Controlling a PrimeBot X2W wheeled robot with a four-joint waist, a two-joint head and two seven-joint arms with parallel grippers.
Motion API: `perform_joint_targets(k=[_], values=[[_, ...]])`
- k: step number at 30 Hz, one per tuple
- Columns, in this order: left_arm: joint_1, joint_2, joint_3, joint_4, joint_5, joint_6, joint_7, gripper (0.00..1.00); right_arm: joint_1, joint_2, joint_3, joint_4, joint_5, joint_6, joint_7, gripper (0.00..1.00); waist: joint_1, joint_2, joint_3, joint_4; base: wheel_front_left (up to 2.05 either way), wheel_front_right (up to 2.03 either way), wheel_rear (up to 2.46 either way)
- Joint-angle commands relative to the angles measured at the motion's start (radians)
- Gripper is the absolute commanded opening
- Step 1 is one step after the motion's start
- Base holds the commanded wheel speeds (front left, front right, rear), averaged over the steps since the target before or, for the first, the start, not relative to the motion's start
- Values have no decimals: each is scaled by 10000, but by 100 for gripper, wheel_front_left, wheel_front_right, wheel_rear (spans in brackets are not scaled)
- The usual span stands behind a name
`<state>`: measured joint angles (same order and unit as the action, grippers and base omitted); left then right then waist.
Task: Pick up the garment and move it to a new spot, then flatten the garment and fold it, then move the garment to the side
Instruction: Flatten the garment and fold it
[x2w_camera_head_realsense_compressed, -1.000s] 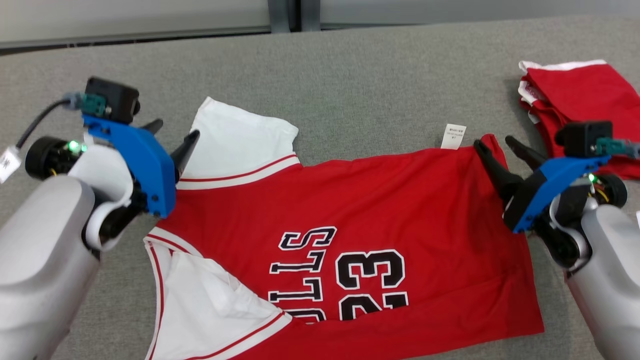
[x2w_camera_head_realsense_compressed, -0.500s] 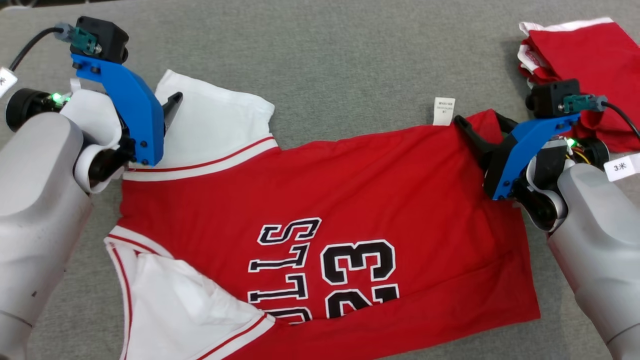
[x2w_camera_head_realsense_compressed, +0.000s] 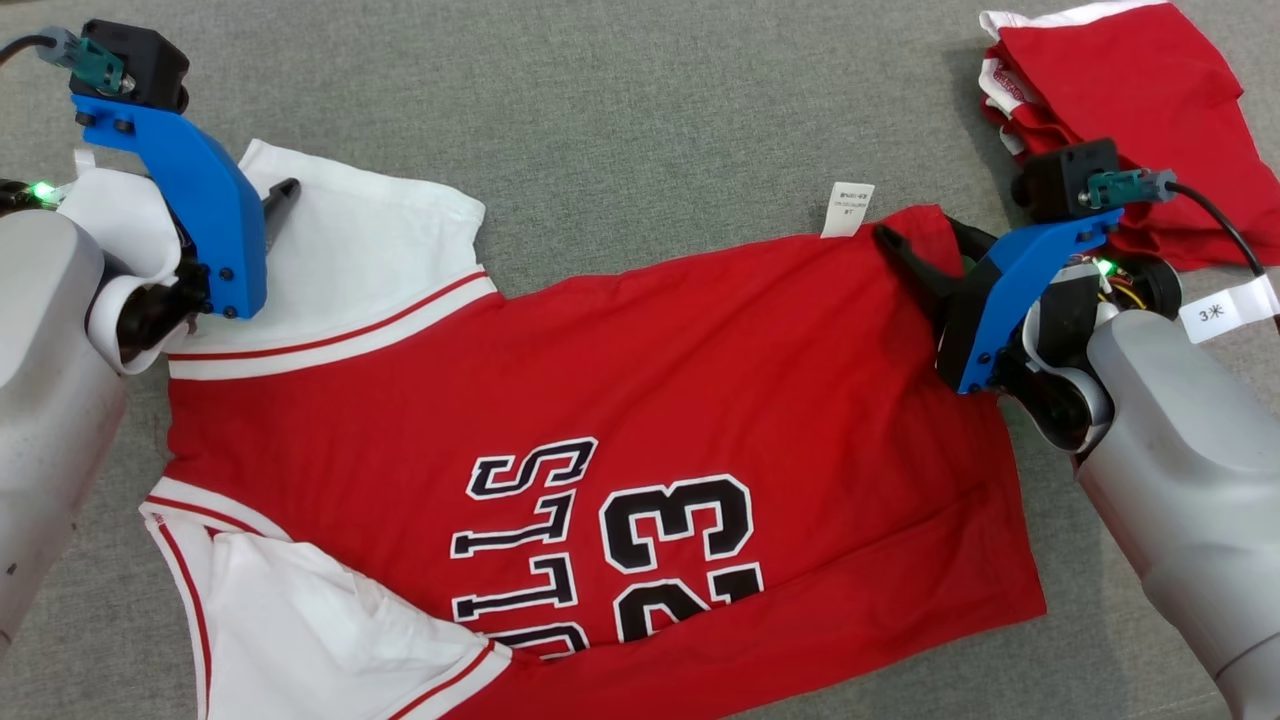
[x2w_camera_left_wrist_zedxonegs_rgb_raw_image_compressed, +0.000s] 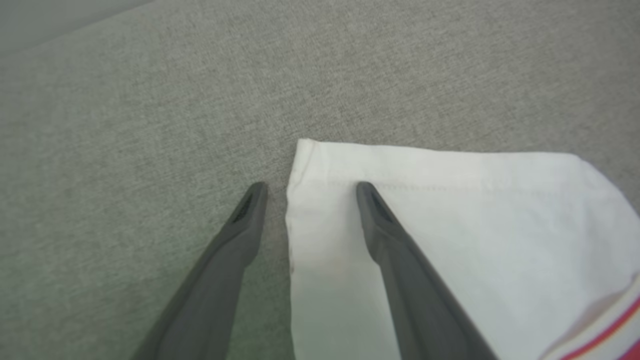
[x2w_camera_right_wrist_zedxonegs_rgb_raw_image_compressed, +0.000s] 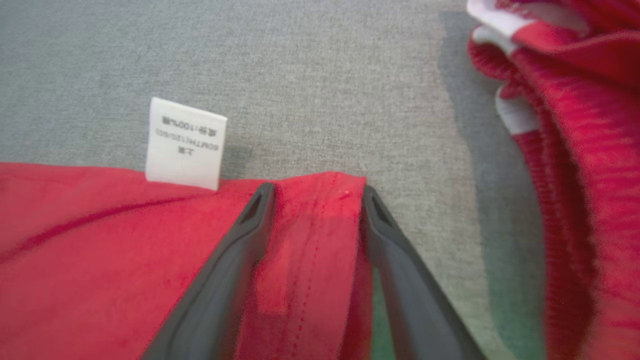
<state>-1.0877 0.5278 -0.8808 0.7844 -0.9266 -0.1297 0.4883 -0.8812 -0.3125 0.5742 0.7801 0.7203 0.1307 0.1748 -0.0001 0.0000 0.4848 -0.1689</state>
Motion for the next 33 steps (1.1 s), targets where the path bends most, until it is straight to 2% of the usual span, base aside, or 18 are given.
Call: perform_joint_targets(k=[1,3,8,16,23,29,33], values=[[-52,24,-156,50,-117,-11,-66,0,535,0,329,149,112,1,201,23,1,0,-6,-8,0,0,0],[-76,65,-308,42,-239,-11,-130,0,488,-87,398,56,202,1,-43,0,1,0,-22,-18,0,0,0],[-213,177,-582,18,-499,-10,-485,0,226,-200,253,158,146,-1,-1094,0,1,0,-180,32,0,0,0],[-140,307,-1011,110,-845,-11,-1053,0,286,-30,4,771,319,-1,-2396,0,1,0,-838,220,0,0,0],[114,482,-1433,-19,-1200,-10,-1337,0,579,-87,-183,1303,557,-1,-3117,0,1,0,-1550,547,0,0,0],[315,674,-1778,-268,-1457,-8,-1465,0,880,-154,-253,1656,751,-1,-3375,0,1,0,-2074,903,0,0,0],[660,828,-1958,-777,-2016,-8,-1328,0,1221,-225,-104,1657,900,-1,-3447,0,1,0,-2529,1160,0,0,0]])
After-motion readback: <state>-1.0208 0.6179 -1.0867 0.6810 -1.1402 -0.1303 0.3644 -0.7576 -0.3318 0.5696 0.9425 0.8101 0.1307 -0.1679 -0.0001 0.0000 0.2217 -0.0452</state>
